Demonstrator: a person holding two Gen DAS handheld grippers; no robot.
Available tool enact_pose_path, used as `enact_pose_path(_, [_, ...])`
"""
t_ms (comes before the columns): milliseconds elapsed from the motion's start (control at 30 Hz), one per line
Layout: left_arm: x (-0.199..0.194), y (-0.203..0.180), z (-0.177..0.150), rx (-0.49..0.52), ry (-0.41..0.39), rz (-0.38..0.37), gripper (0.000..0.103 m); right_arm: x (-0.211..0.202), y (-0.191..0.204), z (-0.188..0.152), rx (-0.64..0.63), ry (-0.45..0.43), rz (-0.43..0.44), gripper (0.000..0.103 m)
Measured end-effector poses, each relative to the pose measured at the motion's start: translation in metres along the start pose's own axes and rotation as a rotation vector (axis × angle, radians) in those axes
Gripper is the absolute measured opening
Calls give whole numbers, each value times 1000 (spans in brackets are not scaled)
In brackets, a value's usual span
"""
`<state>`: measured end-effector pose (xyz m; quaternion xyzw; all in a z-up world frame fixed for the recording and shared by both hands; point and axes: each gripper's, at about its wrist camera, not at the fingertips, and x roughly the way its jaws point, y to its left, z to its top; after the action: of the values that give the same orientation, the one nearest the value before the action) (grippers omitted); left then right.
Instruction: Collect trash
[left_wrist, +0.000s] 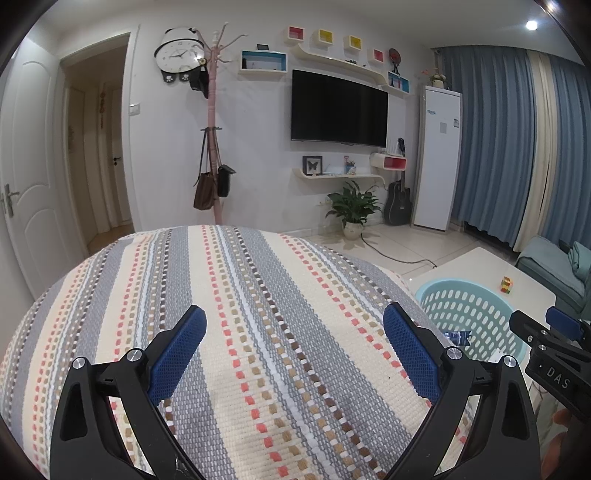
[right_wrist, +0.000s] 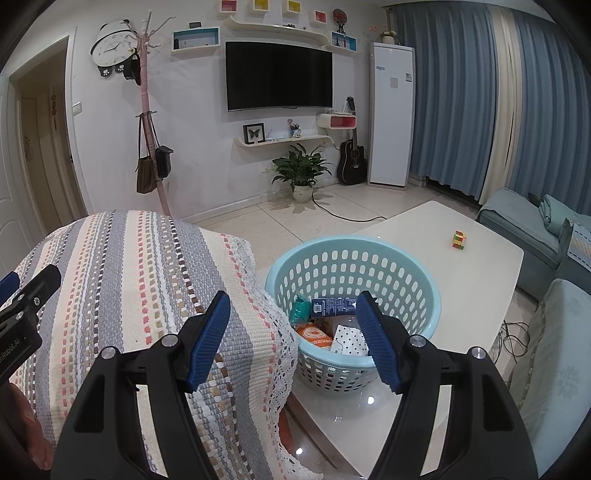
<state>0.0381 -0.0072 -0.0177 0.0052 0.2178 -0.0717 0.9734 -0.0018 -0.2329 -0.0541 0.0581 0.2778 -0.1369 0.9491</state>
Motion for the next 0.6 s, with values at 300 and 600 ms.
enact_pose_path(300, [0,-2,0,2,2,2,94,-1,2,2,-2,-3,1,67])
enact_pose_path(600, [2,0,-3,-6,14,2,94,-7,3,5,-6,-15,3,67])
